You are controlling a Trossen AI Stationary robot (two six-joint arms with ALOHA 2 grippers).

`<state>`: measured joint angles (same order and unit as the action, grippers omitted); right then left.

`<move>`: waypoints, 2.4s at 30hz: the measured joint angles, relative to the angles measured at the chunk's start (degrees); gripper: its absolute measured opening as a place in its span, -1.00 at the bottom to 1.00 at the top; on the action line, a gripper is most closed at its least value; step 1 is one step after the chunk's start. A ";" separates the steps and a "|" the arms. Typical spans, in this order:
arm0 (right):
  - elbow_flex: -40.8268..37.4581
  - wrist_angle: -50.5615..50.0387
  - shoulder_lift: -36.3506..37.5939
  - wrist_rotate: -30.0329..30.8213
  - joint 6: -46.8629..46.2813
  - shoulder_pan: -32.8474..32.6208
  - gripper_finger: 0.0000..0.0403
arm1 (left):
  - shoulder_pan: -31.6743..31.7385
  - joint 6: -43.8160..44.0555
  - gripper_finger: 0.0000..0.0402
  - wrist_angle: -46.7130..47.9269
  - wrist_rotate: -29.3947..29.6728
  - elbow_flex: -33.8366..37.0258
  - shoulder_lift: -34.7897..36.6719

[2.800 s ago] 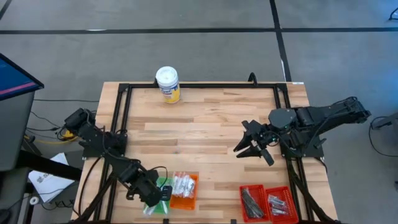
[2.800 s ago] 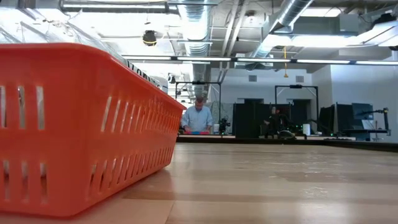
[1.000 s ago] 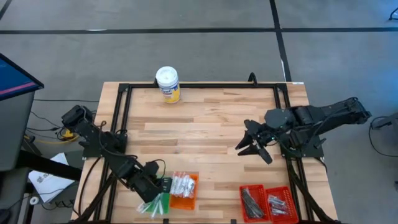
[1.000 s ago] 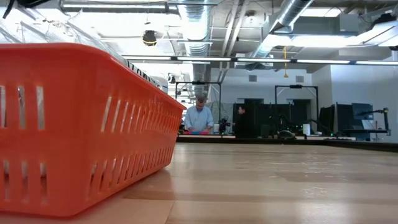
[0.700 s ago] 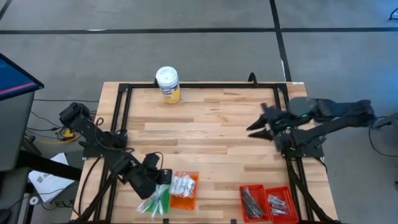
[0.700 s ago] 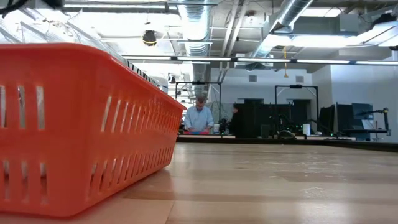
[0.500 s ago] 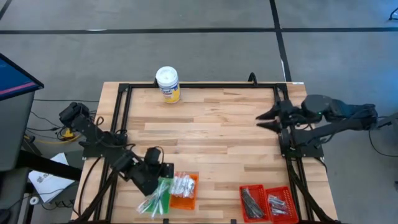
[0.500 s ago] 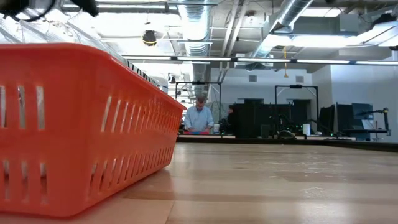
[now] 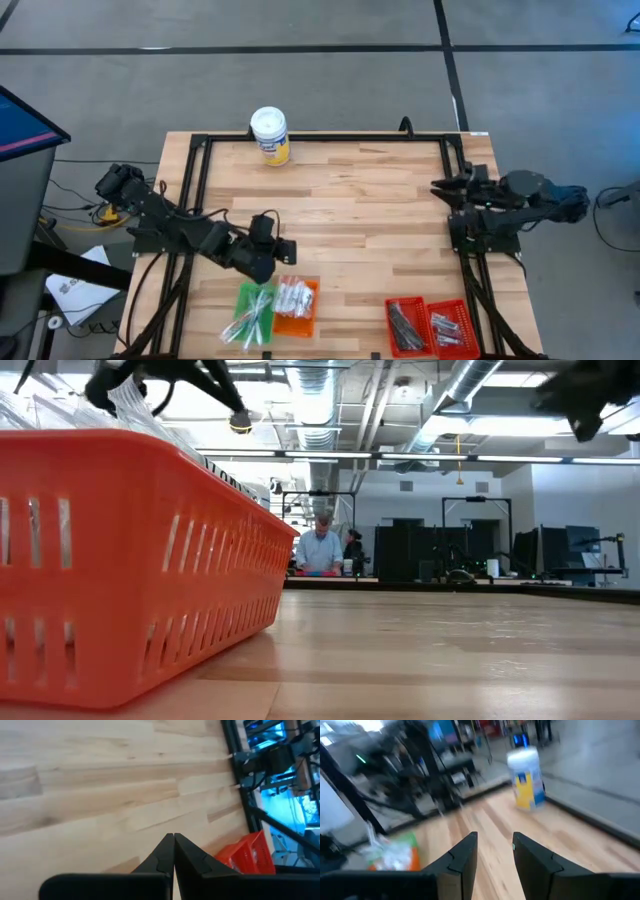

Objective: Pick & Place Travel size toiletries
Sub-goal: Return to Home Position

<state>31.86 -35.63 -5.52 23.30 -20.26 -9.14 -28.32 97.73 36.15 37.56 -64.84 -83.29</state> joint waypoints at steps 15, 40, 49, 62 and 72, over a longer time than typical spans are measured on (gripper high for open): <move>-6.08 22.36 4.11 -4.94 6.39 0.64 -0.41 | 6.24 -11.84 -1.00 -9.43 0.60 0.00 0.00; -27.00 42.99 2.65 -8.29 13.82 3.14 -0.41 | 6.24 -11.99 -1.00 -11.00 1.96 0.00 0.00; -27.00 42.02 2.65 -6.65 12.66 10.11 -0.41 | 6.28 -11.99 -1.00 -11.08 1.92 0.00 0.00; -31.39 43.17 5.31 -10.97 9.99 11.34 -0.41 | 6.28 -11.99 -1.00 -11.48 1.66 0.00 0.00; -31.41 42.51 5.16 -11.05 4.75 11.68 -0.41 | 6.57 -11.97 -1.00 -10.96 3.08 -0.02 0.00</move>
<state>0.45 6.88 -0.36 12.25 -15.50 2.54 -21.76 85.76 25.19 40.65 -64.86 -83.29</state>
